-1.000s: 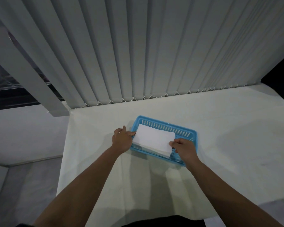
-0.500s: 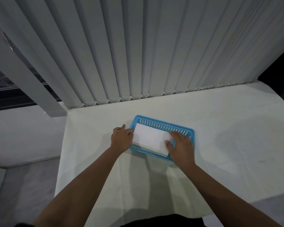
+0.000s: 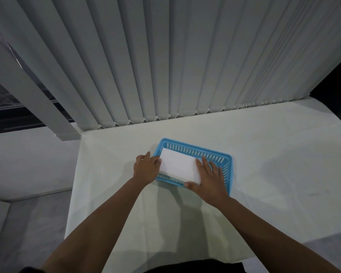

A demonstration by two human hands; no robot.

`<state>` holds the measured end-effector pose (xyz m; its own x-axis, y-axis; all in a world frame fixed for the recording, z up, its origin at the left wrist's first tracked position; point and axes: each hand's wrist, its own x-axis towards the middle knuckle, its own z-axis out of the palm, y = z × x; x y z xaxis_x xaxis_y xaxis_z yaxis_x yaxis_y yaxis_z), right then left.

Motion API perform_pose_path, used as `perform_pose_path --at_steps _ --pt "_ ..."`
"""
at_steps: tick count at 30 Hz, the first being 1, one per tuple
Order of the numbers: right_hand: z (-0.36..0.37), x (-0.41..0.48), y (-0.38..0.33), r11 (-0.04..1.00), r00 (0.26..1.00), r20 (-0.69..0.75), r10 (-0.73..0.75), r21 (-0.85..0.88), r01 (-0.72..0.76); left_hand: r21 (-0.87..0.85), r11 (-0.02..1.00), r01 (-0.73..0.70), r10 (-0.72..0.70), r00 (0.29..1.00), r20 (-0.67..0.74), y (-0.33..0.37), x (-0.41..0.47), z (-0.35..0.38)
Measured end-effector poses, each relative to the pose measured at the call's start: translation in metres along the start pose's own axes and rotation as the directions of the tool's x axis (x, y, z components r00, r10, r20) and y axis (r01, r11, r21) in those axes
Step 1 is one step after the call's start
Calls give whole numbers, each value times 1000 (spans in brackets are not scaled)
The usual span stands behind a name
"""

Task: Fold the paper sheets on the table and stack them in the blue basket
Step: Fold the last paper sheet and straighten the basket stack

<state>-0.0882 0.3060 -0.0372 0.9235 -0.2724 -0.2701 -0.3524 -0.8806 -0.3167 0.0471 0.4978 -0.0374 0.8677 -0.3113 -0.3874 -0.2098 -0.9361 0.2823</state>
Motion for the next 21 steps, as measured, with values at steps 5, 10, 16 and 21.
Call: perform_pose_path --at_steps 5,10,16,21 --pt "-8 9 2 999 1000 11 -29 20 29 -63 998 27 -29 999 -18 -3 3 3" --pt "-16 16 3 998 998 7 -66 3 66 -83 996 33 -30 999 37 2 -5 -2" --pt "-18 15 2 996 996 12 -86 -32 86 -274 959 80 -90 996 -26 -4 -1 2" --pt "-14 14 5 992 995 14 -104 -73 104 -357 931 77 -87 996 -12 -9 3 11"
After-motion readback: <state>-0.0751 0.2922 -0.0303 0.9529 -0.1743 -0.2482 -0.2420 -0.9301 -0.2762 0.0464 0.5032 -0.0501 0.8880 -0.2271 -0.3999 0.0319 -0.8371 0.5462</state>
